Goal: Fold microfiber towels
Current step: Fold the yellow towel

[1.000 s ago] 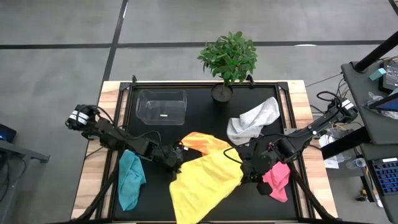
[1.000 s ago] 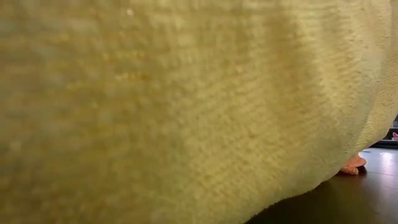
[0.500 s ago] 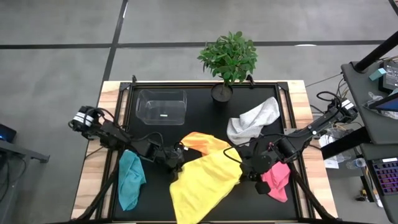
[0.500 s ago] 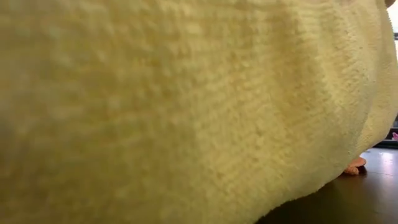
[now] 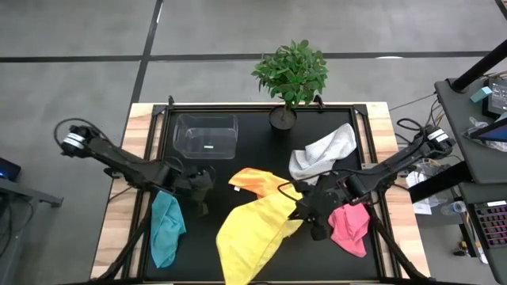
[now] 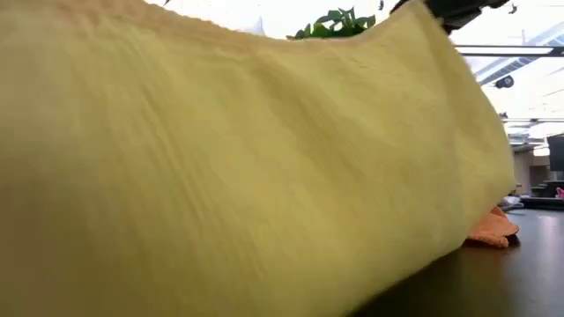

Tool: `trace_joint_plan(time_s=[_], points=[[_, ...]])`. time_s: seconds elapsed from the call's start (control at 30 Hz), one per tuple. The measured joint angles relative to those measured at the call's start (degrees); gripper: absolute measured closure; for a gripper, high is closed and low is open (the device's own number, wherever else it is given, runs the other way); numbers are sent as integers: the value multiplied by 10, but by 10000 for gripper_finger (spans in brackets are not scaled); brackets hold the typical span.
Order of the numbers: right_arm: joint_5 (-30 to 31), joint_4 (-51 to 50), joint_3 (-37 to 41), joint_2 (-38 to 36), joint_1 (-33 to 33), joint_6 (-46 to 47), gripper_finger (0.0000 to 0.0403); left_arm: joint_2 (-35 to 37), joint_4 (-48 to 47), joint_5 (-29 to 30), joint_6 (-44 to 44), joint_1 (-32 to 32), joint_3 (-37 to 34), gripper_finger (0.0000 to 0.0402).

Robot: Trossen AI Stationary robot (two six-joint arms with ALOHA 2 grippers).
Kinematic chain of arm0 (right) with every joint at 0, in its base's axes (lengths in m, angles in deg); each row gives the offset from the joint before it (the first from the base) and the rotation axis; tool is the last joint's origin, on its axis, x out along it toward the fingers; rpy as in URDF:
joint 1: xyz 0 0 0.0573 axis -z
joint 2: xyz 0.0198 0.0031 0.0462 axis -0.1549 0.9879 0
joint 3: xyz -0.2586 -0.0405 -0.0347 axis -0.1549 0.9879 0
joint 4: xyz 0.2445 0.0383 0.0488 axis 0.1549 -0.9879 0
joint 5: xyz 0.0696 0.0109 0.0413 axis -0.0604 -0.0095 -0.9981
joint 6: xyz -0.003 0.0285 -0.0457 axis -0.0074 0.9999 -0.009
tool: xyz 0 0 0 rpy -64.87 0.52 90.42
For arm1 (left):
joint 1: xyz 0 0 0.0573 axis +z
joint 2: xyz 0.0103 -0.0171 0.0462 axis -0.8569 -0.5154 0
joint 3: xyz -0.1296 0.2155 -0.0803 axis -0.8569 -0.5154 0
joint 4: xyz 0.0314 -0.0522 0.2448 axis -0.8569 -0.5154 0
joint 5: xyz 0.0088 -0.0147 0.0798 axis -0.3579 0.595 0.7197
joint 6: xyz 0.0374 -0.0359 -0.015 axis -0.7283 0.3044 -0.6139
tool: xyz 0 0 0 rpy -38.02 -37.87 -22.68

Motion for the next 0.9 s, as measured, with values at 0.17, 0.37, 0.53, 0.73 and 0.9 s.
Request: trace_joint_plan(time_s=[0.17, 0.37, 0.53, 0.73, 0.9], points=[[0, 21, 0, 37, 14, -23, 394, 35, 17, 19, 0, 0, -12, 402], [-1, 18, 0, 57, 18, -16, 394, -4, 83, 16, 0, 0, -12, 402], [-1, 15, 0, 55, 18, -16, 394, -68, 165, 1, -2, 0, -13, 402], [-3, -19, 0, 54, 18, -13, 394, -141, 228, -44, -3, -1, -6, 402], [-11, -36, 4, 56, 18, 9, 394, -174, 229, -65, -1, -1, 3, 401]])
